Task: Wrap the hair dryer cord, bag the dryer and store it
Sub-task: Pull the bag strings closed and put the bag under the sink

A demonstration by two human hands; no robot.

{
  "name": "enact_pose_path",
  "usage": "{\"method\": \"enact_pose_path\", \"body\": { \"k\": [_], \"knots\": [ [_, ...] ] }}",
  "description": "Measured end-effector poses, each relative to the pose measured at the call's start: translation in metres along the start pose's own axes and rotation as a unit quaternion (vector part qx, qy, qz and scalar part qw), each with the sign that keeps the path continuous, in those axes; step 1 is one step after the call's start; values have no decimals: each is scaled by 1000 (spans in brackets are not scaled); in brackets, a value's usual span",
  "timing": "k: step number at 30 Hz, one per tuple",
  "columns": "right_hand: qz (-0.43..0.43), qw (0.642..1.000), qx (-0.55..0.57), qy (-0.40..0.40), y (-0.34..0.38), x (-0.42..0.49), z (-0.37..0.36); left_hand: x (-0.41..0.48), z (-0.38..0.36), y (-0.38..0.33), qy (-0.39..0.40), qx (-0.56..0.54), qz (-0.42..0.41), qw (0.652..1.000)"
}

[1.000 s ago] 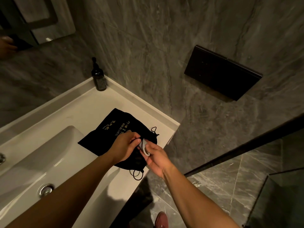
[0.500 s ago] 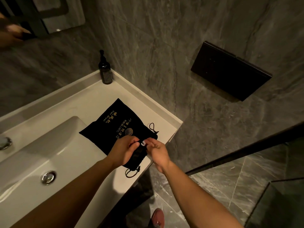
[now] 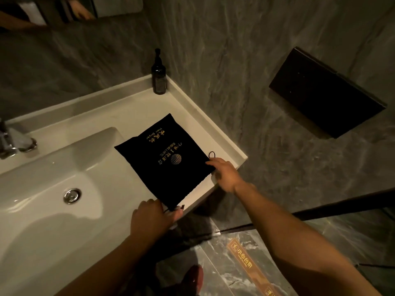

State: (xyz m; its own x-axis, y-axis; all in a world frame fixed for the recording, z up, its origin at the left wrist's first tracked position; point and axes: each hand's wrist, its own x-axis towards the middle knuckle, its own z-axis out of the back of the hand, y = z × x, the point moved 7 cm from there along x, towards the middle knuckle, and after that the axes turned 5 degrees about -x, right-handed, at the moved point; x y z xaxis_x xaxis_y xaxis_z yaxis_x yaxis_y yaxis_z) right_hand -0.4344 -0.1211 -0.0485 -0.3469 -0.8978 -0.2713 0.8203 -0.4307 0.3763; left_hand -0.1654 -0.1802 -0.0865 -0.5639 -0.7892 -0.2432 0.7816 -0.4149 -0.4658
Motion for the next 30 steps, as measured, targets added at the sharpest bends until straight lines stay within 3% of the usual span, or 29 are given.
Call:
{"method": "enact_pose_path", "body": {
  "k": [2,6,11,14,16,19,21,23,24,25,26,28,30],
  "knots": [
    [1,999,-37,23,-1,7,1,-5,-6,-7,-29,59,-13,998],
    [-25,998,-46,43,-9,17,1,-7,-4,-17,-69,41,-15,997],
    [-48,996,-49,53,-21,7,-4,-17,7,4,-2,-135,-60,989],
    [-55,998,9,41,-27,-7,2,-27,28,24,-39,-237,-7,971],
    [-49,994,91,28,-29,-22,8,-34,40,40,-80,-406,77,907],
    [-58,973,222,9,-32,-45,15,-42,44,60,-115,-669,193,708],
    [-83,953,290,-18,-38,-56,18,-45,45,66,-110,-776,211,584],
    [-118,922,366,-42,-46,-64,19,-46,49,71,-119,-834,204,499],
    [-136,903,405,-42,-50,-67,16,-45,51,74,-128,-844,206,479],
    [-150,889,432,-35,-53,-71,13,-45,52,77,-135,-839,213,481],
    [-157,881,445,-29,-57,-73,11,-45,53,82,-142,-819,221,510],
    [-163,883,439,-37,-65,-74,6,-44,60,92,-159,-724,223,633],
    [-167,895,408,-70,-74,-74,7,-42,76,99,-163,-553,180,797]
  ]
}}
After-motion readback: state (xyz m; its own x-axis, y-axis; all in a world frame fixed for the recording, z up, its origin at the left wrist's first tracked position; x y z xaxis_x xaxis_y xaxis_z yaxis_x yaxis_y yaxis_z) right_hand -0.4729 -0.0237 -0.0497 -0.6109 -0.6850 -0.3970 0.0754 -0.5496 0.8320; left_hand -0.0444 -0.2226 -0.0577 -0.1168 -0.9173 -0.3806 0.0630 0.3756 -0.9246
